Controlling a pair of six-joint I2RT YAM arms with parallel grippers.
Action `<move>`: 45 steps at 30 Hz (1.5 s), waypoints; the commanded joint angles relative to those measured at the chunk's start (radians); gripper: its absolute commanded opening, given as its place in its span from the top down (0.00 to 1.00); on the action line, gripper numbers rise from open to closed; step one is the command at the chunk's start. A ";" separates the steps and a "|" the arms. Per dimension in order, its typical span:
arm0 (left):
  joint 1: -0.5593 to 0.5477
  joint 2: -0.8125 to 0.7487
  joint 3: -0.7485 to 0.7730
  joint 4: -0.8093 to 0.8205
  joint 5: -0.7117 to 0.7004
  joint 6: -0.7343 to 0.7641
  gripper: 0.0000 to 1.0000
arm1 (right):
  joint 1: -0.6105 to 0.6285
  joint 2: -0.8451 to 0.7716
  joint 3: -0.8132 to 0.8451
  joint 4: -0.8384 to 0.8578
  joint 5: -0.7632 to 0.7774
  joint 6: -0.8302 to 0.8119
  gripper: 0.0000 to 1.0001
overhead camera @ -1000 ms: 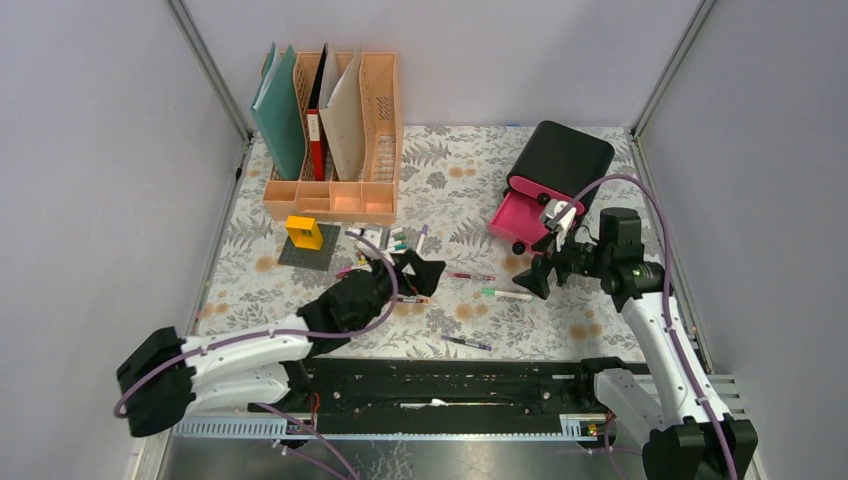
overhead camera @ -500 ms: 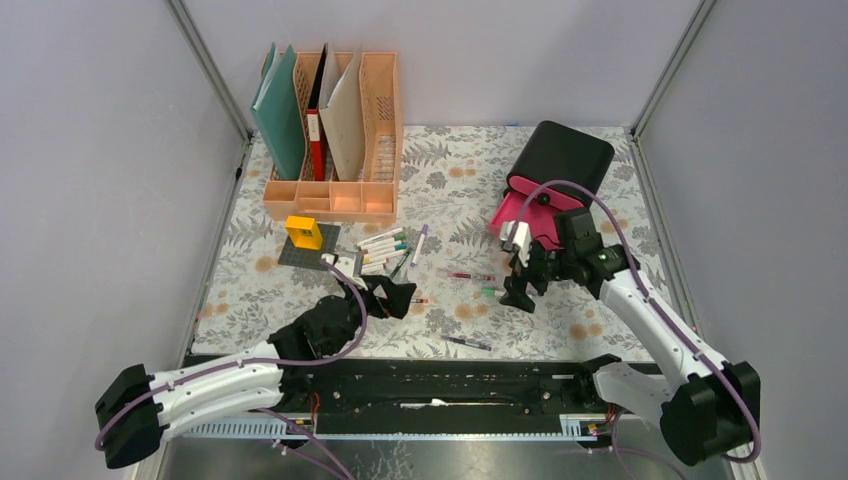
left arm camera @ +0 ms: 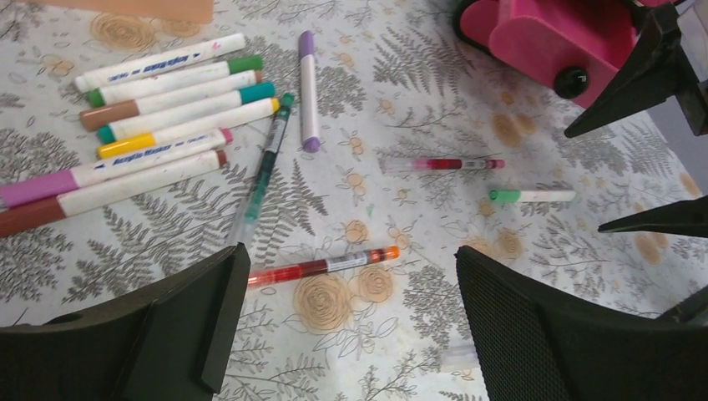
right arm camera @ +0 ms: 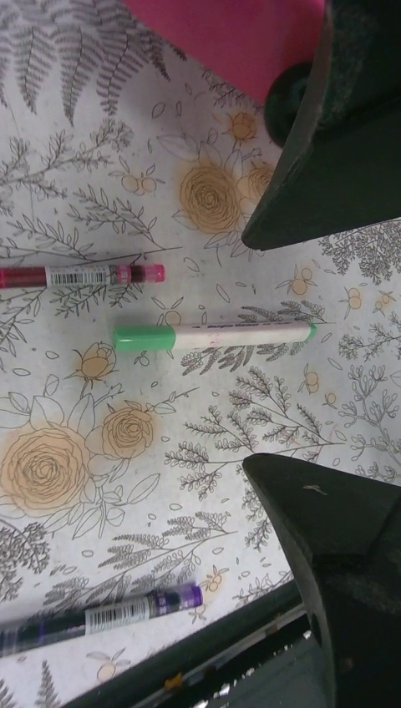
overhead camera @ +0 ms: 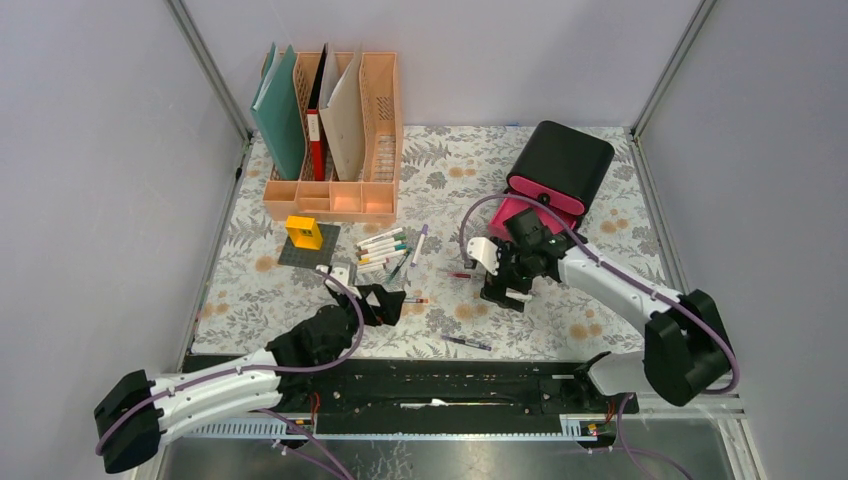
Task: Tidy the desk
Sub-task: Pick up the stationery from the center of the board.
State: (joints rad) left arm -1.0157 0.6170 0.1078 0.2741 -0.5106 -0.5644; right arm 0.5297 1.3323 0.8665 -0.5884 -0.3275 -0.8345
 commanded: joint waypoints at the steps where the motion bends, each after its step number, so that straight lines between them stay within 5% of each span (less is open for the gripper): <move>1: 0.001 0.020 -0.044 0.034 -0.063 -0.017 0.01 | 0.048 0.060 0.037 0.028 0.112 -0.015 0.03; 9: 0.002 0.093 -0.047 0.094 -0.062 -0.021 0.01 | 0.096 0.195 0.047 0.086 0.228 0.050 0.26; 17: 0.002 0.091 -0.048 0.091 -0.062 -0.025 0.01 | 0.098 0.250 0.041 0.101 0.234 0.072 0.39; 31: 0.002 0.058 -0.057 0.082 -0.059 -0.027 0.01 | 0.118 0.329 0.069 0.024 0.185 0.110 0.90; 45: 0.002 0.028 -0.063 0.074 -0.059 -0.032 0.01 | 0.123 0.162 0.085 -0.025 0.100 0.108 1.00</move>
State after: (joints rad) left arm -1.0157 0.6628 0.0563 0.3073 -0.5571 -0.5858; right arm 0.6415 1.5944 0.9340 -0.5896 -0.1669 -0.7303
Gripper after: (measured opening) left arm 0.987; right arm 0.113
